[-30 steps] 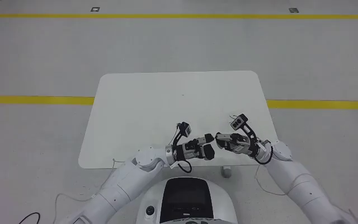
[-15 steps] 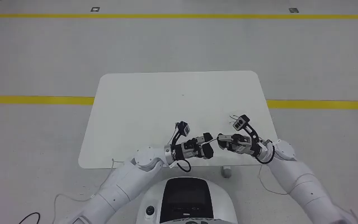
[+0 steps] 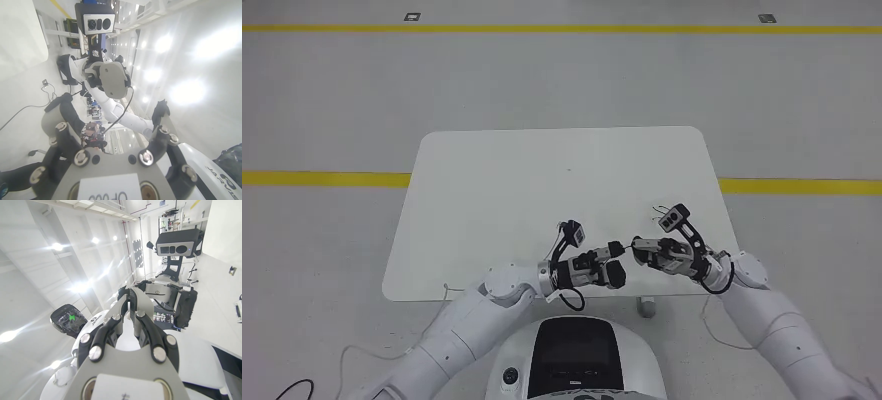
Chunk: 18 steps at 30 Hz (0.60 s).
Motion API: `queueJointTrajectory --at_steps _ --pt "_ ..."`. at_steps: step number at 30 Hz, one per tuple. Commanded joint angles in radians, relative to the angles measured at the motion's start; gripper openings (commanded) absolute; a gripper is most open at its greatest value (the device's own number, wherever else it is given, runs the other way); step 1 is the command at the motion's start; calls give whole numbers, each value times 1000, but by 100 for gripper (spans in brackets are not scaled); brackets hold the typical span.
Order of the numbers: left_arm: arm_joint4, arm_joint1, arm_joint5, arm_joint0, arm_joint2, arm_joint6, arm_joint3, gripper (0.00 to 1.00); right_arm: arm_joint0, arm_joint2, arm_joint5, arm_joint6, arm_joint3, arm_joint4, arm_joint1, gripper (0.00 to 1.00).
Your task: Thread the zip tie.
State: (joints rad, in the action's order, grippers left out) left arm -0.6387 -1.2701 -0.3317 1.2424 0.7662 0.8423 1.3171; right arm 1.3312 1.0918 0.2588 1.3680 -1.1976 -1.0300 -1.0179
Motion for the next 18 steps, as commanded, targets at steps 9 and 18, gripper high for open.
queueJointTrajectory --at_steps 9,18 --pt "-31 -4 -4 -8 -11 13 -12 100 -3 -1 -6 9 3 0 -13 0" --pt "-63 -8 -8 -15 -19 24 -24 100 -5 3 -11 22 12 -2 -23 0"
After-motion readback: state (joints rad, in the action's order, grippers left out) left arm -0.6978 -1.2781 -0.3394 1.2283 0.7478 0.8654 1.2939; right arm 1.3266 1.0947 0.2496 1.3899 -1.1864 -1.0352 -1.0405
